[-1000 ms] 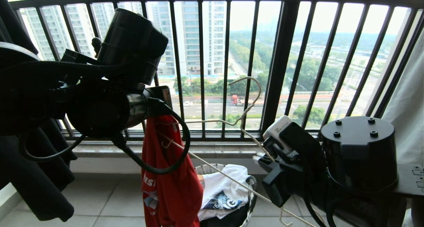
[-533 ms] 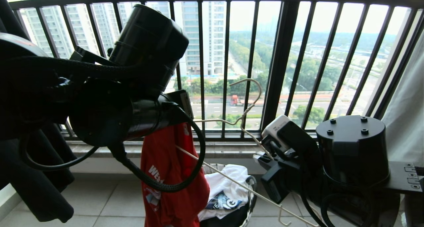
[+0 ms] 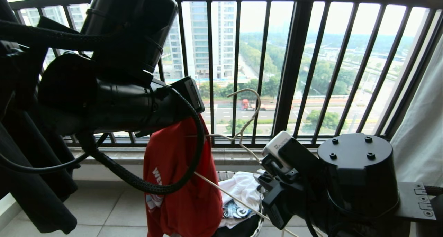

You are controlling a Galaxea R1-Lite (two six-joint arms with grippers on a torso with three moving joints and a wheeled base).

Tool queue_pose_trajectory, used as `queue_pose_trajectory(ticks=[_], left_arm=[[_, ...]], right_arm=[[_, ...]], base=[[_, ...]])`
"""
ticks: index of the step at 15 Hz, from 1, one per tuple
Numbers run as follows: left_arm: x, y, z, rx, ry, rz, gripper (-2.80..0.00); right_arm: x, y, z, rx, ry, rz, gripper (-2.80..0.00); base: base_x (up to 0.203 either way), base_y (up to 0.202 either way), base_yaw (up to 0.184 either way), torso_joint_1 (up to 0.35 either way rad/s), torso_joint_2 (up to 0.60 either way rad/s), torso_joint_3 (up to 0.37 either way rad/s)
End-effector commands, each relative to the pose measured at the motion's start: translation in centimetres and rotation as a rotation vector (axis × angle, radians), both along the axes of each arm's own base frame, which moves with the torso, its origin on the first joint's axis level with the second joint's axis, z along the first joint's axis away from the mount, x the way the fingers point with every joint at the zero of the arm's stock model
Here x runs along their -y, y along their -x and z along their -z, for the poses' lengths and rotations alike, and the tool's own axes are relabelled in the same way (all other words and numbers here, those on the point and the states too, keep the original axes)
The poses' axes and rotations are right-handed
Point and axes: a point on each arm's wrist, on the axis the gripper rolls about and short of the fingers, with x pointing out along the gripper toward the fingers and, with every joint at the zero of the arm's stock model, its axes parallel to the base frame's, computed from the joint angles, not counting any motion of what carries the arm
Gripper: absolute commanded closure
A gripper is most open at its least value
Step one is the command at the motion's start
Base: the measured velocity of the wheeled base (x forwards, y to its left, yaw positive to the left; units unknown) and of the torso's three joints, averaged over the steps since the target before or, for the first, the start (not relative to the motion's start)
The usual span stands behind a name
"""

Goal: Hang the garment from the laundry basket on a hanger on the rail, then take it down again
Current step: Hang the clothes on the clothes rack

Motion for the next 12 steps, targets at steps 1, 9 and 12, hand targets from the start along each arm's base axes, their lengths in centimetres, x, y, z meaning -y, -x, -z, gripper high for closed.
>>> queue_pose_trajectory(ticks=[1,9,12], left_arm=[[-1.1,-1.3,0.1,0.03,-0.05,-0.123,0.0],[-2.5,-2.9,0.5,0.074,-0.195,-0.275,0.0],[-3.1,-4.0,0.8,0.078,-0.232,-0.328,0.0]], right_arm=[[0.0,0.1,0.1,0.0,0.005,-0.002,0.0],[0.5,0.4,-0.5,0.017,-0.006,0.001,0.0],[0.8,0.7,-1.1,0.03,-0.016,0.001,0.0]], base=[[0.0,0.0,0.0,0.0,0.0,0.0],[0.0,0.0,0.0,0.0,0.0,0.0],[0.0,0.0,0.0,0.0,0.0,0.0]])
